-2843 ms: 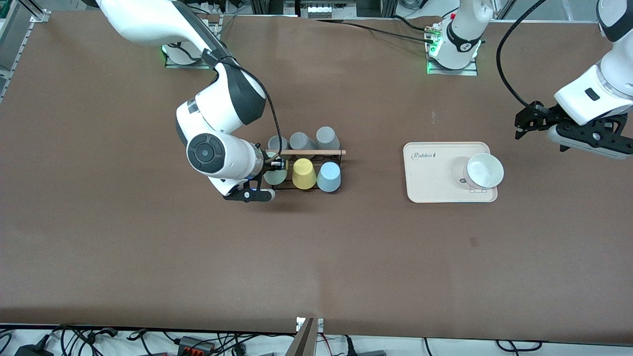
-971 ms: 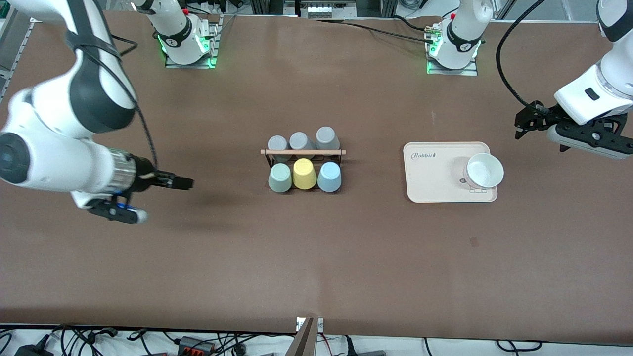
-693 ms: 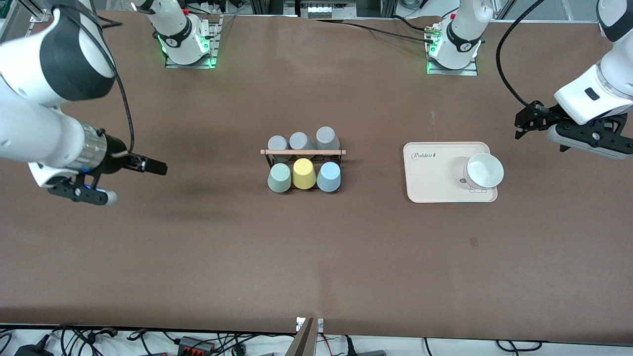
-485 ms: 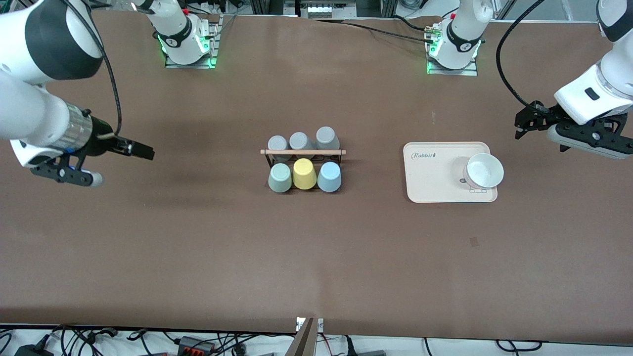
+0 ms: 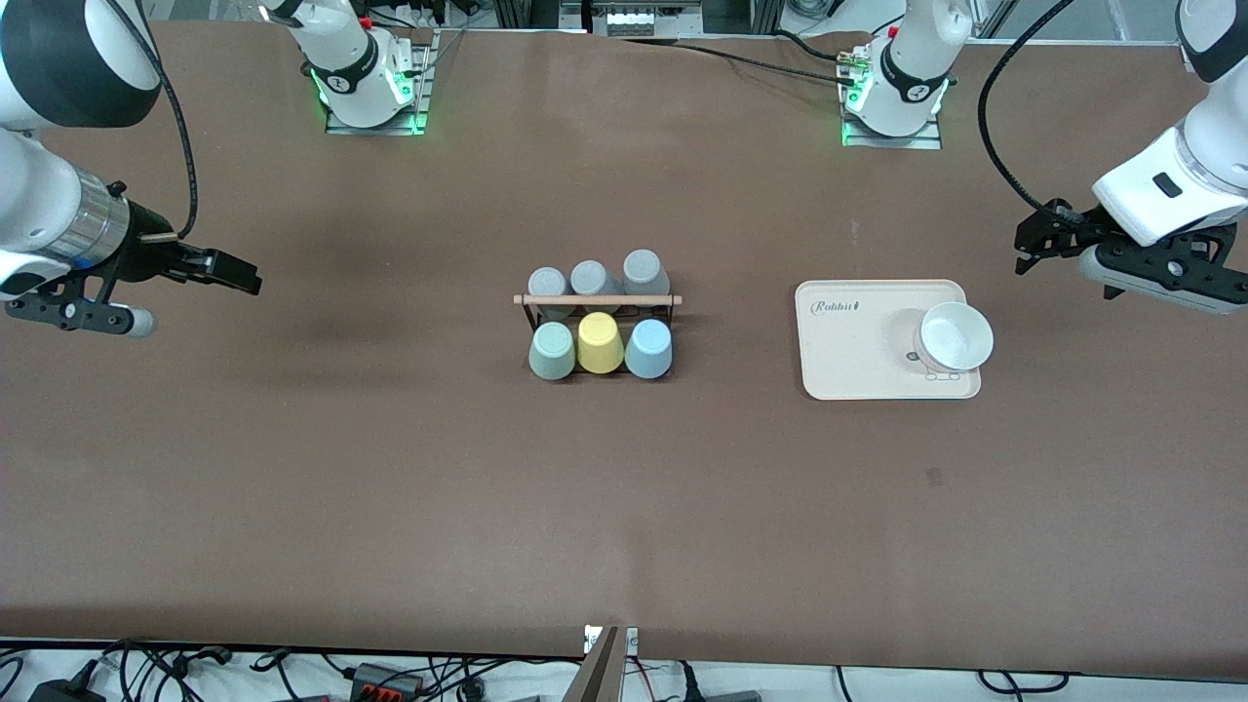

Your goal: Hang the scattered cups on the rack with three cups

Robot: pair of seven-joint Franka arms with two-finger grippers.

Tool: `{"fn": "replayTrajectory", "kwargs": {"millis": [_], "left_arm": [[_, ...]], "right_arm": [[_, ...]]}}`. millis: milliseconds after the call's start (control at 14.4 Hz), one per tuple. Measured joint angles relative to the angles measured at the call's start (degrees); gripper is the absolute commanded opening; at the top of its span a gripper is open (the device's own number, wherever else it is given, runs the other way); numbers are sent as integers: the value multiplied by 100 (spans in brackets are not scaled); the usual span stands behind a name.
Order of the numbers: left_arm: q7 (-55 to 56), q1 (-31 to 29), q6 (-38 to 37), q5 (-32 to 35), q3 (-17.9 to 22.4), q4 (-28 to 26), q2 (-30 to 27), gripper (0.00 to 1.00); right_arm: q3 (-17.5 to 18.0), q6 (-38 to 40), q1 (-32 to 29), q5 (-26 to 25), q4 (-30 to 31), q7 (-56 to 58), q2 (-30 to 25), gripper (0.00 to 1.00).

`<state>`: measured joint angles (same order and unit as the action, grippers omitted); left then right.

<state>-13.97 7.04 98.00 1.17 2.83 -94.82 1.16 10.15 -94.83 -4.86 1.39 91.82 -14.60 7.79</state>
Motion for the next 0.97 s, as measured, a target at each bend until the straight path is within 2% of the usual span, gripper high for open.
{"fn": "replayTrajectory", "kwargs": {"millis": [347,971], "left_arm": [[0,0,0,0,0,0,0,100],[-2,0,0,0,0,0,0,100]], "right_arm": [[33,358,24,0,-393,8,-7,100],[3,369,-27,-31,-428,166,35,100]]}}
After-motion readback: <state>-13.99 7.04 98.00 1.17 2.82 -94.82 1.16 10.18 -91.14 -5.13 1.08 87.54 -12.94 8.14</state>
